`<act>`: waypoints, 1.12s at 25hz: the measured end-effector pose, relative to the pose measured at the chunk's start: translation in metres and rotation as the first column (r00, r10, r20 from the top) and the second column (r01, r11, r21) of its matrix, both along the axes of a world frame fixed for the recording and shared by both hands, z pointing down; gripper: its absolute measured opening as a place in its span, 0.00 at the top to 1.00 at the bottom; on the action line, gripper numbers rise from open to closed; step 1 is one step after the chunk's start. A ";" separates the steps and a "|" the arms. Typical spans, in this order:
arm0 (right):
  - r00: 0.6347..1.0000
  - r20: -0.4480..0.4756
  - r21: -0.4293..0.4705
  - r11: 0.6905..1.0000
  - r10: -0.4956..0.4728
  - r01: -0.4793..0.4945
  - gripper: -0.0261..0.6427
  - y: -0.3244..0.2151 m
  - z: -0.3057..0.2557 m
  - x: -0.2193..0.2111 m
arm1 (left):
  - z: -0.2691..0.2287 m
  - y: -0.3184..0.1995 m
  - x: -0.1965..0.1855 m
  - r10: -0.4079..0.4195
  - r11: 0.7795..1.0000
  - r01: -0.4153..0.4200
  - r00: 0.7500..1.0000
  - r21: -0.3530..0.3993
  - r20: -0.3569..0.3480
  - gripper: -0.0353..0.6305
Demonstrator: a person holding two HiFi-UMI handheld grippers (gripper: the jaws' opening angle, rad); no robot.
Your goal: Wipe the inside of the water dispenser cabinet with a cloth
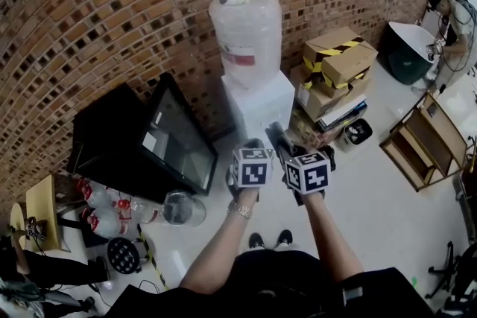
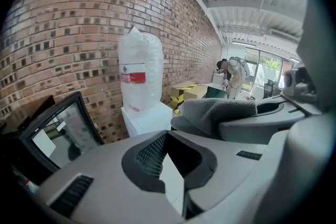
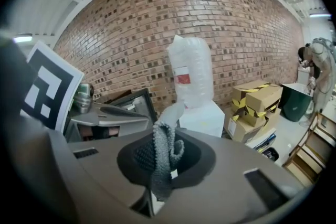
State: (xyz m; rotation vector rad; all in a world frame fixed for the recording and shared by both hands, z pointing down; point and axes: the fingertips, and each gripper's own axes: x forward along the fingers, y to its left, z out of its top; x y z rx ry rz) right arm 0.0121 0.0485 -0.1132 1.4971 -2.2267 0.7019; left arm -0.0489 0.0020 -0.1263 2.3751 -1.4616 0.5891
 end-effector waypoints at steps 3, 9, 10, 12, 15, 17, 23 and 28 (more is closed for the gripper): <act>1.000 -0.004 0.025 0.999 -0.028 0.028 0.93 -0.001 -0.009 -0.002 | -0.007 0.001 0.003 -0.007 1.000 0.007 1.000 0.015 0.002 0.94; 0.999 -0.004 0.039 0.999 -0.034 0.034 0.93 -0.003 -0.019 0.006 | -0.019 0.004 0.016 0.000 0.999 0.000 1.000 0.035 -0.008 0.94; 0.999 0.000 0.037 0.999 -0.033 0.033 0.93 -0.003 -0.019 0.007 | -0.019 0.004 0.019 0.003 0.999 -0.003 1.000 0.035 -0.010 0.94; 0.999 0.005 0.034 0.999 -0.032 0.032 0.93 -0.002 -0.020 0.009 | -0.021 0.004 0.024 0.010 0.999 -0.010 1.000 0.038 -0.009 0.94; 1.000 0.009 0.026 0.999 -0.020 0.020 0.93 0.001 -0.016 0.015 | -0.020 0.008 0.032 0.025 0.999 -0.025 1.000 0.038 -0.008 0.94; 1.000 0.013 0.022 1.000 -0.008 0.007 0.93 0.003 -0.014 0.020 | -0.019 0.010 0.037 0.034 0.999 -0.033 0.999 0.035 -0.010 0.94; 1.000 0.016 0.018 1.000 0.003 -0.003 0.93 0.008 -0.016 0.029 | -0.022 0.015 0.039 0.034 0.999 -0.034 0.999 0.040 -0.009 0.94; 1.000 0.031 0.011 1.000 -0.006 0.006 0.93 0.013 -0.016 0.026 | -0.023 0.019 0.038 0.035 0.999 -0.035 0.999 0.040 -0.010 0.94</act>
